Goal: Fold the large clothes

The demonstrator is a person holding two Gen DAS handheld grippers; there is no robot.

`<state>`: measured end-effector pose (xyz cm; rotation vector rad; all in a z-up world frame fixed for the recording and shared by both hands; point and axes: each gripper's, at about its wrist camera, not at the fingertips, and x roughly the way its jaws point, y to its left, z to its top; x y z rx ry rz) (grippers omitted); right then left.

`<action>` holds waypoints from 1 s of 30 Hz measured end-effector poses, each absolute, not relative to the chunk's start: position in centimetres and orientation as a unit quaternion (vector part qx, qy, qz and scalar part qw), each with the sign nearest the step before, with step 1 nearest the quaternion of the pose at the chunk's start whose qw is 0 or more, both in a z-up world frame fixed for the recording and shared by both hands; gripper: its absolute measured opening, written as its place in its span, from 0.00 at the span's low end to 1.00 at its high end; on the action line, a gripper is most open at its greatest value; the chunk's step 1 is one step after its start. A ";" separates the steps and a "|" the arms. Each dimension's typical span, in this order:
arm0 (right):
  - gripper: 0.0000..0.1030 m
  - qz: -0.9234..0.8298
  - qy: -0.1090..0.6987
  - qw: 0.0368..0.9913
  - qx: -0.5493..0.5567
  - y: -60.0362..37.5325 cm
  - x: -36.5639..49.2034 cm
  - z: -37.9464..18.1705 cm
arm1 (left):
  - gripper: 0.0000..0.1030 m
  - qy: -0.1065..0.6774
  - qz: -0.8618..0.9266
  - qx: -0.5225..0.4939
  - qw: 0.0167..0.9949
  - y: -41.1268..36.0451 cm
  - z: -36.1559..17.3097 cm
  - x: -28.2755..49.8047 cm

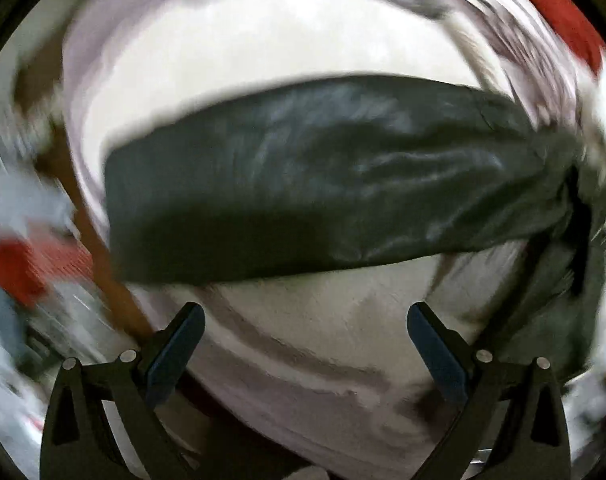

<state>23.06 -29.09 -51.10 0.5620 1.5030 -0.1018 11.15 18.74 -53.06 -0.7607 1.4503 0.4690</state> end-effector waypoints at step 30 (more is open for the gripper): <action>0.61 -0.092 0.663 0.718 0.189 -15.7 28.9 -52.6 | 0.61 0.295 0.165 -0.706 0.622 33.4 -60.3 12.8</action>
